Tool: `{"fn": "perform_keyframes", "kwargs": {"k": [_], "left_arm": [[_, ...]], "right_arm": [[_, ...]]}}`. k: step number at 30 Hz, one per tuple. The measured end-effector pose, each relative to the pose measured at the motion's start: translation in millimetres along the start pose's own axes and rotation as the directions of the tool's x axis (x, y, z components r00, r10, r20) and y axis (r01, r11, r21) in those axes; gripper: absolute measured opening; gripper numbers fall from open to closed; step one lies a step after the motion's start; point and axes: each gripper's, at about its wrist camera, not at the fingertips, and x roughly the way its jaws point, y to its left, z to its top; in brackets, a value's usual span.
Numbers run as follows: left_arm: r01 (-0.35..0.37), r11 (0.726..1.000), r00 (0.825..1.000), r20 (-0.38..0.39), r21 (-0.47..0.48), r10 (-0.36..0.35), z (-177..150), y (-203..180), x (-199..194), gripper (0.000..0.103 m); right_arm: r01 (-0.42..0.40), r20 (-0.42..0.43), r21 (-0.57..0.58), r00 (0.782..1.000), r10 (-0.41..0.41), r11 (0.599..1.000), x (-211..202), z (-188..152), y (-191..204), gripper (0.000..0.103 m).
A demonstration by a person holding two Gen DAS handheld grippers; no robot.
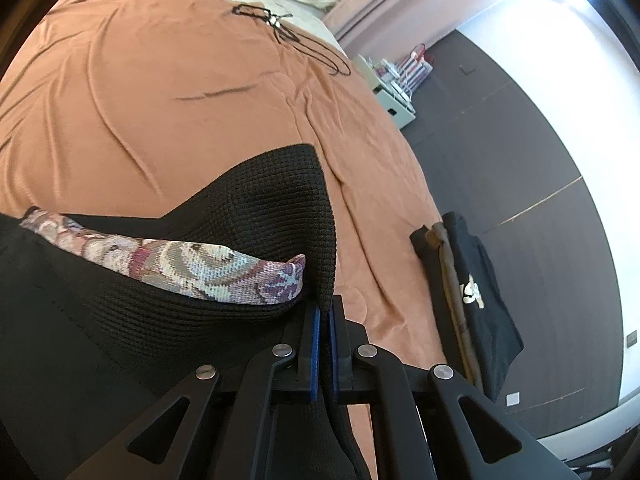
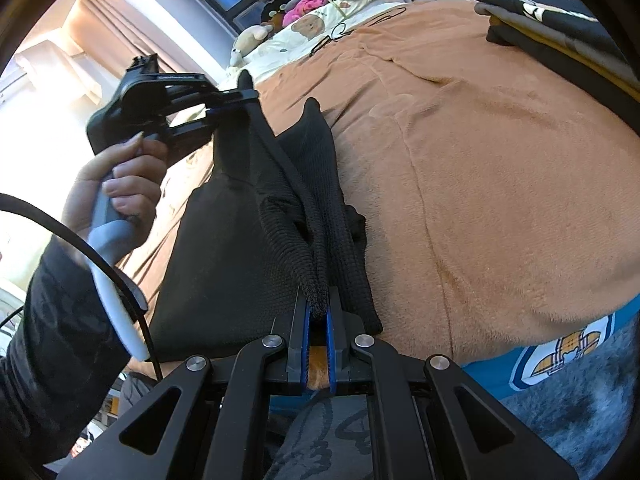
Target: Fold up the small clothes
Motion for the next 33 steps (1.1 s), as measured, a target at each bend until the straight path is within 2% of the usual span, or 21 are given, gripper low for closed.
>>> {"fn": "perform_keyframes", "kwargs": {"k": [10,13,14,15,20,23,24,25,27,33], "left_arm": [[-0.072,0.997,0.995,-0.066,0.011,0.073,0.0,3.0,42.3,0.006],[-0.074,0.997,0.993,-0.092,0.002,0.074,-0.5,5.2,40.4,0.029],[-0.078,0.997,0.993,-0.084,0.001,0.078,-0.6,6.1,35.1,0.042],[-0.083,0.997,0.994,-0.069,0.002,0.083,-0.6,6.7,29.1,0.050],[-0.096,0.995,0.995,-0.033,-0.003,0.095,0.1,16.8,-1.2,0.057],[-0.112,0.994,0.993,-0.024,-0.007,0.112,-3.5,26.9,-20.7,0.058],[-0.117,0.993,0.993,-0.021,-0.009,0.117,-6.2,31.0,-28.6,0.059],[-0.120,0.993,0.993,-0.018,-0.012,0.120,-8.3,34.4,-34.4,0.060],[-0.136,0.991,0.991,-0.011,-0.015,0.136,-14.0,42.4,-47.4,0.066],[-0.179,0.983,0.984,0.002,-0.035,0.180,-30.0,66.5,-83.0,0.068]], "right_arm": [[0.014,0.002,0.038,1.000,-0.014,0.999,1.8,-3.5,-3.2,0.003],[0.015,-0.003,0.044,1.000,-0.014,0.999,2.8,-2.5,-3.0,0.003],[0.014,-0.005,0.047,1.000,-0.014,0.999,3.0,-2.0,-2.5,0.003],[0.013,-0.007,0.054,1.000,-0.012,0.998,2.7,-1.4,-2.9,0.004],[0.017,0.001,0.055,1.000,-0.017,0.998,-1.0,-0.9,0.7,0.007],[0.046,0.010,0.060,0.999,-0.046,0.997,-5.2,-1.2,1.8,0.017],[0.044,0.014,0.062,0.999,-0.045,0.997,-6.6,-0.6,1.3,0.027],[0.048,0.022,0.063,0.999,-0.049,0.997,-8.7,-0.3,1.7,0.041],[0.062,0.037,0.054,0.997,-0.065,0.997,-11.3,0.3,3.4,0.053],[0.058,0.009,0.029,0.998,-0.058,0.998,-2.7,4.8,6.9,0.053]]}}
